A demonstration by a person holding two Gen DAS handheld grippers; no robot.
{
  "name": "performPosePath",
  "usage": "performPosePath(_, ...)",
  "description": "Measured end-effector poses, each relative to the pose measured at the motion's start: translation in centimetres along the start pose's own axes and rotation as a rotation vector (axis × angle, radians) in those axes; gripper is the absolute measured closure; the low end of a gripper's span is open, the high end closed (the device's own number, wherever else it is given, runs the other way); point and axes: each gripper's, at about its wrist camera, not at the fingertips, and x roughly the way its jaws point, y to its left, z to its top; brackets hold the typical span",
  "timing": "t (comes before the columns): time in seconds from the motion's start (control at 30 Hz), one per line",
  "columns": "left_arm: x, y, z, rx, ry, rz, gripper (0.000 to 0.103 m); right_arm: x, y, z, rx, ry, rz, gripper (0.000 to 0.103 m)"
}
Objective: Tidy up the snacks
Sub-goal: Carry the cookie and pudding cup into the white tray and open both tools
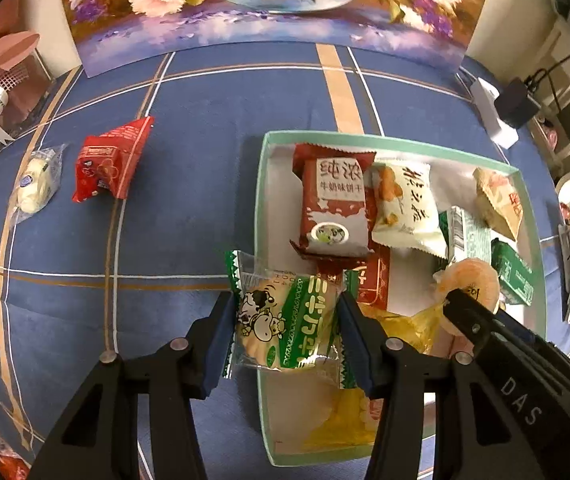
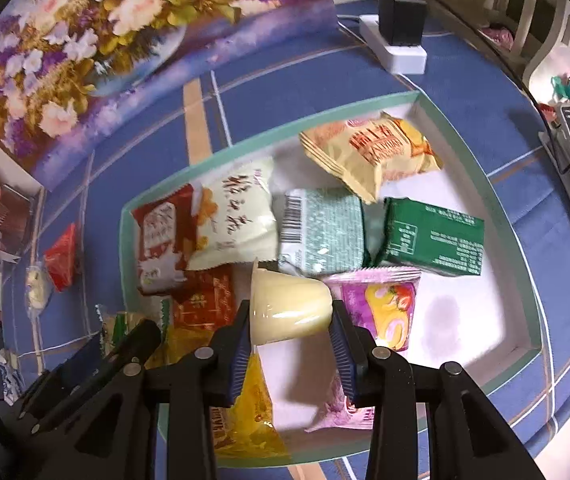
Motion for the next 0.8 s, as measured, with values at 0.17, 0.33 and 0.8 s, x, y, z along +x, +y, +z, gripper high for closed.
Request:
performPosePath(0.17,0.4,-0.5,-0.3,0.011,0.012,-0.006,0.049,0.1,-0.4,-0.1,0.011,0.006,-0.012,0.063)
performPosePath(0.33,0.4,-0.8,-0.5,0.014,0.012,-0.009,0.049,0.1,-0.8,-0.2,0.020,0.018,-0.021,0.063)
performPosePath(0.8,-1.6,1.0,0.3,-0.051,-0.004,-0.120,0.046,-2.6,-0.2,0.5,0.005,-0.050,-0.002,0.063)
